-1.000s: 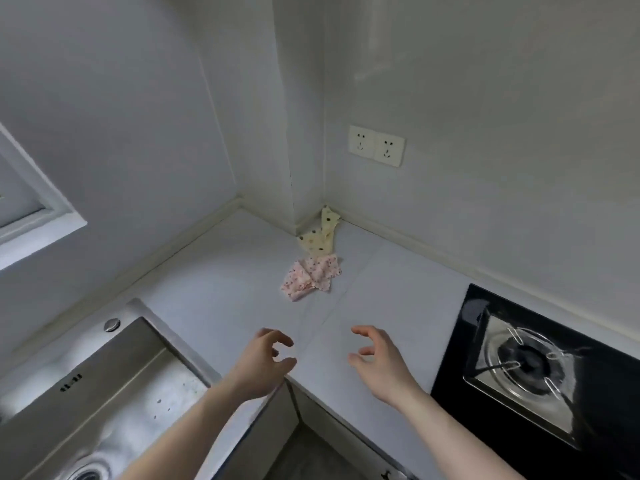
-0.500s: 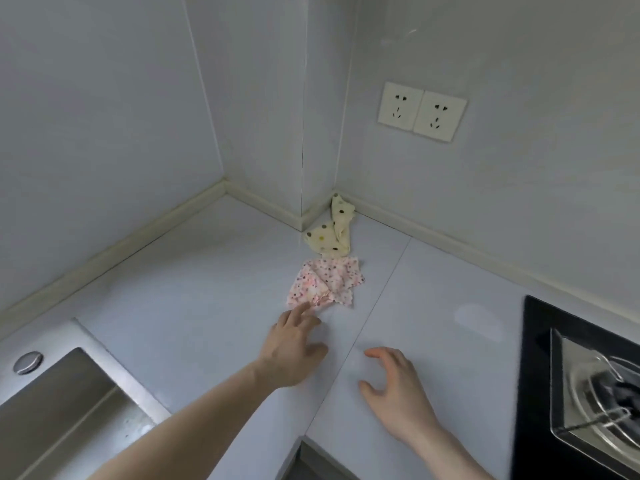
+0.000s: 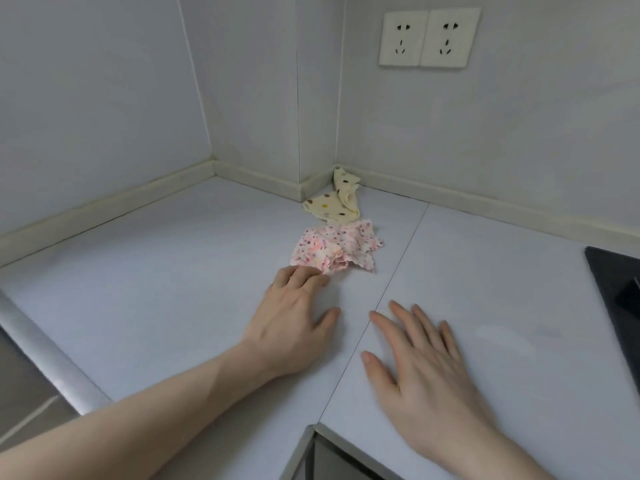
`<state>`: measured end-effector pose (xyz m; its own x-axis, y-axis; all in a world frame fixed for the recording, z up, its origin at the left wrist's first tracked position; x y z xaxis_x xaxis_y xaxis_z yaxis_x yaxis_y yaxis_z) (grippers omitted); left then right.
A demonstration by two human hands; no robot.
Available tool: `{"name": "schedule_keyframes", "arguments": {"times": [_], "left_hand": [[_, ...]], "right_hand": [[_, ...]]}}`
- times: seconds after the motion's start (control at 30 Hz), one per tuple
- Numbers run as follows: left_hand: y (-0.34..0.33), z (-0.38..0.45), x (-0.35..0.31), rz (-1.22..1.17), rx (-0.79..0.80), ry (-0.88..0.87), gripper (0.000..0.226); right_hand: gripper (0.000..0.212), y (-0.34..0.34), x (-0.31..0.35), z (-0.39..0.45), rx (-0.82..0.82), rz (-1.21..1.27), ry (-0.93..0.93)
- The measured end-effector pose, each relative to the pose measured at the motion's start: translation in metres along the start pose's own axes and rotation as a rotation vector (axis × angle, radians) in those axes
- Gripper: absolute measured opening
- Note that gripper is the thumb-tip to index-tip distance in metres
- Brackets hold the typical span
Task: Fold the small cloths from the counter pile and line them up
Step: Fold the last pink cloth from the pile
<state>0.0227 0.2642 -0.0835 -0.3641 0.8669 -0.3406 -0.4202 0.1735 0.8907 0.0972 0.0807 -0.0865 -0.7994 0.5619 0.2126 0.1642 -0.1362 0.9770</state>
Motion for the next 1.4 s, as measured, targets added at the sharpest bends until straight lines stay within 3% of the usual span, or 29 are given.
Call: {"name": "schedule_keyframes", "arguments": {"times": [0.1, 0.17, 0.33, 0.47, 0.63, 0.83, 1.0, 1.4], "left_hand": [[0.003, -0.003, -0.001, -0.034, -0.108, -0.048, 0.029], [0.008, -0.007, -0.004, -0.038, -0.199, -0.088, 0.021], [0.021, -0.020, -0.012, 0.009, -0.264, -0.073, 0.031], [0.046, -0.053, -0.028, 0.109, -0.222, -0.067, 0.020], [0.109, -0.091, -0.059, 0.042, -0.243, -0.082, 0.015], [0.166, -0.097, -0.074, 0.080, -0.220, -0.025, 0.015], [0.204, -0.097, -0.088, -0.065, -0.245, 0.043, 0.018], [0.247, -0.109, -0.149, -0.375, -0.269, -0.223, 0.015]], "right_hand": [[0.067, -0.001, -0.001, -0.001, -0.042, 0.039, -0.001], [0.064, -0.002, -0.001, -0.001, -0.095, 0.074, 0.002], [0.063, 0.000, -0.002, -0.012, -0.182, 0.196, -0.086], [0.058, 0.002, 0.013, -0.053, -0.183, 0.218, -0.139], [0.069, 0.011, 0.029, -0.113, -0.116, 0.309, -0.157], [0.069, 0.055, 0.038, -0.158, -0.196, 0.393, -0.191], [0.066, 0.080, 0.050, -0.172, -0.246, 0.424, -0.154], [0.060, 0.134, 0.065, -0.156, -0.380, 0.755, -0.099]]}}
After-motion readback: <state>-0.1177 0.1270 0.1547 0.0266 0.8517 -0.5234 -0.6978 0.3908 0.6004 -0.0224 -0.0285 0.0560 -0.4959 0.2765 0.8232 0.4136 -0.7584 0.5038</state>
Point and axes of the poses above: each hand's wrist, its own z-axis towards the middle knuckle, its own y-axis out of the back of the hand, x = y × z, the point moved 6 cm from there along z, towards the middle knuckle, and after that the axes turned 2 degrees about y, right-handed, at the moved point
